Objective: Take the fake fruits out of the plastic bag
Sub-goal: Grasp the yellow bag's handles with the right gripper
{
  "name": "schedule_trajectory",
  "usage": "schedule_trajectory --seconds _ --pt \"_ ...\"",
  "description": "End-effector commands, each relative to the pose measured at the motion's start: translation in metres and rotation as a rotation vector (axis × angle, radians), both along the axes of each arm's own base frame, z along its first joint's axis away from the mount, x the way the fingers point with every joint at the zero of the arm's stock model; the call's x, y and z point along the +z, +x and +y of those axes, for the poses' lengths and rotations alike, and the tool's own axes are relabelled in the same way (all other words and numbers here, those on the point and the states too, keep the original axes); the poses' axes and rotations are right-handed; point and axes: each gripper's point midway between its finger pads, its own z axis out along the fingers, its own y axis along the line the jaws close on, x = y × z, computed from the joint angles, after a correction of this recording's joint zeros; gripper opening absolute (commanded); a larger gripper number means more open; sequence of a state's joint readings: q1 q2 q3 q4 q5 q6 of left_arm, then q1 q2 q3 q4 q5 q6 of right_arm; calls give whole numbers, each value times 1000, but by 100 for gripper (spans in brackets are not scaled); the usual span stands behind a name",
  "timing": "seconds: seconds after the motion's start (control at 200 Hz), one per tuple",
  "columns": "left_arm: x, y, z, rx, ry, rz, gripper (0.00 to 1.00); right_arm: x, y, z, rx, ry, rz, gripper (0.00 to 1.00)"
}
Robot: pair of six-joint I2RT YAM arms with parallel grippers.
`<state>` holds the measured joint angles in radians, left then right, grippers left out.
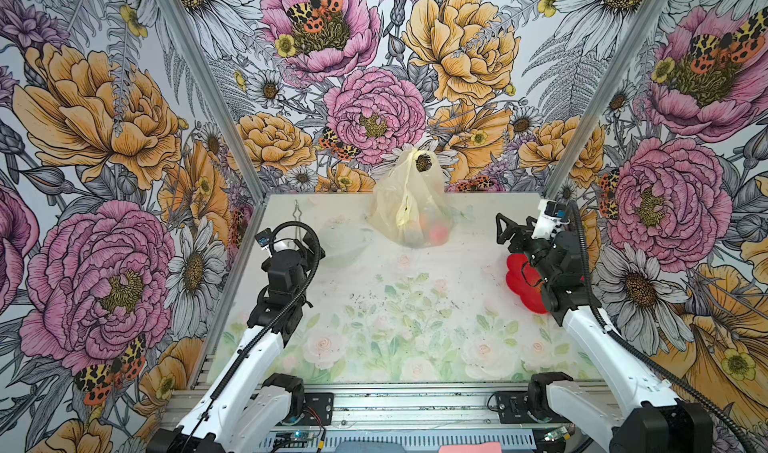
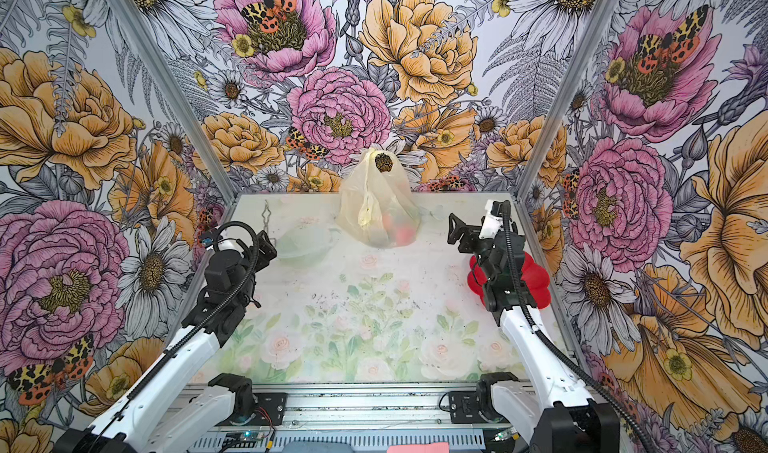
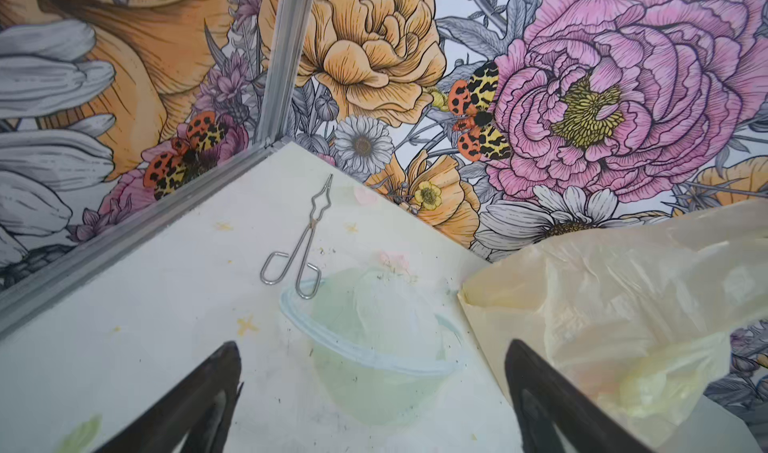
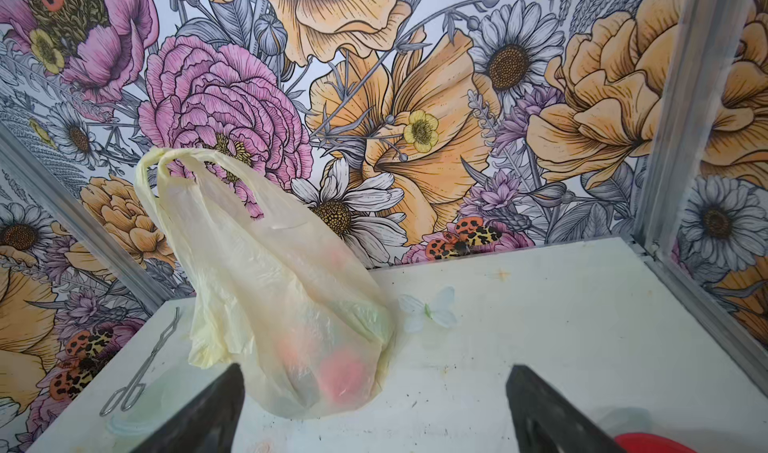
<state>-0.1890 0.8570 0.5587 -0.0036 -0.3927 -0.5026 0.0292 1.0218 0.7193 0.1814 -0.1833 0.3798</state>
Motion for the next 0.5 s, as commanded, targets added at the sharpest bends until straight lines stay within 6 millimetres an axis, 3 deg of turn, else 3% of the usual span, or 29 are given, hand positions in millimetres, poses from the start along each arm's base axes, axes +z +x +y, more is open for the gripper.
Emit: schedule_trajectory --seconds 0.0,0.15,0.28,0.495 --pt "-8 -2 -21 -131 -94 -2 99 -4 11 20 105 68 78 99" --pt "-11 -9 -57 -248 -10 40 99 -5 32 58 160 48 105 98" --pt "-28 -21 -83 -350 51 71 99 2 54 98 216 29 105 96" --pt "-55 -44 -86 -385 145 109 99 22 93 153 268 -10 64 90"
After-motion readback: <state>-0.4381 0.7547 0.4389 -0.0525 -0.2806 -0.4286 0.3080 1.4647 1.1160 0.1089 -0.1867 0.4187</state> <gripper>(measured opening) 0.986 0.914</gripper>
